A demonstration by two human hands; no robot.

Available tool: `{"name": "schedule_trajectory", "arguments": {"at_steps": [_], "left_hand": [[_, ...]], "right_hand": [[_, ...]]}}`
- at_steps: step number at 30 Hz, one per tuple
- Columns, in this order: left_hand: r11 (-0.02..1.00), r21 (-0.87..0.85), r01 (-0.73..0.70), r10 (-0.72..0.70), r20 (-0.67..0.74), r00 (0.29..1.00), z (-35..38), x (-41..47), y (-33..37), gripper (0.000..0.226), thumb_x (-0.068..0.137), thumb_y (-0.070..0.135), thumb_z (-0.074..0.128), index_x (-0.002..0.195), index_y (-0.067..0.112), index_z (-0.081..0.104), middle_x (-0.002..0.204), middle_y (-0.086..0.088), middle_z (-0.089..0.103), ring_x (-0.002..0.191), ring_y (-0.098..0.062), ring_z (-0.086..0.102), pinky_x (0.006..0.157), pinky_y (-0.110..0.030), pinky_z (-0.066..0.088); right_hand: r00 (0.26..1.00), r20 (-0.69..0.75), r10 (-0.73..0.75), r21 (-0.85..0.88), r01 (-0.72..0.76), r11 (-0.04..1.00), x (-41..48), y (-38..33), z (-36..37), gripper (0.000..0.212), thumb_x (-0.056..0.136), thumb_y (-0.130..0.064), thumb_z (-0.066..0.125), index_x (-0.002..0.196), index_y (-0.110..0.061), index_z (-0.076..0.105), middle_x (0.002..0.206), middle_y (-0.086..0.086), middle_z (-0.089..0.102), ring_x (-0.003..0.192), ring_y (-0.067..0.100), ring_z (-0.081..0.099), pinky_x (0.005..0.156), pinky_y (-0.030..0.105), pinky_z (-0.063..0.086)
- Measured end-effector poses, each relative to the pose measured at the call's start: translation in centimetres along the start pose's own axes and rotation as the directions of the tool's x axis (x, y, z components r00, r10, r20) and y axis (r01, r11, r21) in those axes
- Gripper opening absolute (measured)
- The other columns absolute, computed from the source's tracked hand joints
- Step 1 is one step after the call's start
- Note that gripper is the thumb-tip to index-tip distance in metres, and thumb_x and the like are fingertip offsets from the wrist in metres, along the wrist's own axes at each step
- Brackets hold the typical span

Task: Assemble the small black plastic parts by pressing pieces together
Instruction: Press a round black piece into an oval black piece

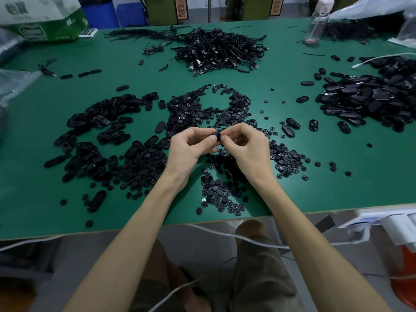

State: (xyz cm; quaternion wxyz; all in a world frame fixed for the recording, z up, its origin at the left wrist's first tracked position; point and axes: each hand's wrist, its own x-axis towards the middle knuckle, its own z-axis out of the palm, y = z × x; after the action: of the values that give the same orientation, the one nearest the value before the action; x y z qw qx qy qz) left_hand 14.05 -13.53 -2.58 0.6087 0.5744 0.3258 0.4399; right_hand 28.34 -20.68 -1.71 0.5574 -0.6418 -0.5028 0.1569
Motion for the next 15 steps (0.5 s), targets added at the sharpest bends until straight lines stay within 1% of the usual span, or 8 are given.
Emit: {"name": "schedule_trajectory", "arguments": {"at_steps": [5, 7, 9, 10, 13, 15], "left_hand": [[1.000, 0.013, -0.003, 0.003, 0.003, 1.000, -0.03, 0.03, -0.09, 0.021, 0.091, 0.000, 0.074, 0.112, -0.006, 0.072, 0.107, -0.024, 0.074, 0.102, -0.036, 0.074, 0.085, -0.036, 0.062], [1.000, 0.023, -0.008, 0.007, 0.006, 1.000, -0.04, 0.05, -0.13, 0.021, 0.091, -0.001, 0.074, 0.111, -0.005, 0.072, 0.107, -0.023, 0.075, 0.101, -0.035, 0.074, 0.085, -0.035, 0.062], [0.999, 0.038, -0.011, 0.011, 0.006, 1.000, -0.07, 0.12, -0.24, 0.020, 0.091, -0.001, 0.075, 0.111, -0.004, 0.072, 0.105, -0.021, 0.075, 0.097, -0.031, 0.075, 0.084, -0.035, 0.062], [0.999, 0.044, -0.012, 0.012, 0.004, 1.000, -0.09, 0.16, -0.31, 0.020, 0.091, -0.002, 0.075, 0.110, -0.004, 0.072, 0.104, -0.020, 0.076, 0.095, -0.029, 0.075, 0.084, -0.035, 0.062], [0.999, 0.051, -0.012, 0.013, -0.020, 1.000, -0.15, 0.23, -0.47, 0.019, 0.090, -0.003, 0.074, 0.109, -0.003, 0.072, 0.101, -0.017, 0.076, 0.091, -0.025, 0.075, 0.084, -0.033, 0.062], [0.999, 0.045, -0.014, 0.016, -0.042, 0.999, -0.17, 0.24, -0.52, 0.018, 0.090, -0.003, 0.075, 0.108, -0.002, 0.072, 0.100, -0.016, 0.077, 0.090, -0.025, 0.076, 0.084, -0.034, 0.062]], "right_hand": [[1.000, -0.001, -0.013, -0.023, 0.013, 1.000, -0.02, -0.09, 0.00, 0.003, 0.090, -0.007, 0.074, 0.090, -0.009, 0.074, 0.079, -0.006, 0.071, 0.068, -0.001, 0.059, 0.065, 0.011, 0.045], [0.999, -0.001, -0.035, -0.046, 0.035, 0.998, -0.04, -0.04, 0.03, 0.003, 0.090, -0.006, 0.073, 0.088, -0.008, 0.073, 0.080, -0.002, 0.071, 0.069, 0.003, 0.059, 0.065, 0.017, 0.047], [0.997, 0.002, -0.075, -0.092, 0.075, 0.993, -0.03, 0.12, 0.16, 0.002, 0.089, -0.005, 0.073, 0.087, -0.006, 0.072, 0.083, 0.003, 0.070, 0.073, 0.012, 0.062, 0.068, 0.025, 0.050], [0.995, 0.005, -0.099, -0.118, 0.099, 0.988, -0.01, 0.24, 0.27, 0.002, 0.089, -0.005, 0.073, 0.088, -0.006, 0.072, 0.085, 0.005, 0.070, 0.075, 0.015, 0.062, 0.069, 0.027, 0.050], [0.985, 0.030, -0.168, -0.183, 0.171, 0.968, 0.01, 0.56, 0.70, 0.003, 0.092, -0.009, 0.074, 0.092, -0.007, 0.075, 0.090, 0.005, 0.069, 0.080, 0.017, 0.063, 0.074, 0.030, 0.052], [0.977, 0.052, -0.209, -0.201, 0.215, 0.956, -0.10, 0.72, 0.94, 0.007, 0.094, -0.011, 0.074, 0.098, -0.007, 0.078, 0.095, 0.004, 0.069, 0.084, 0.018, 0.065, 0.078, 0.033, 0.054]]}}
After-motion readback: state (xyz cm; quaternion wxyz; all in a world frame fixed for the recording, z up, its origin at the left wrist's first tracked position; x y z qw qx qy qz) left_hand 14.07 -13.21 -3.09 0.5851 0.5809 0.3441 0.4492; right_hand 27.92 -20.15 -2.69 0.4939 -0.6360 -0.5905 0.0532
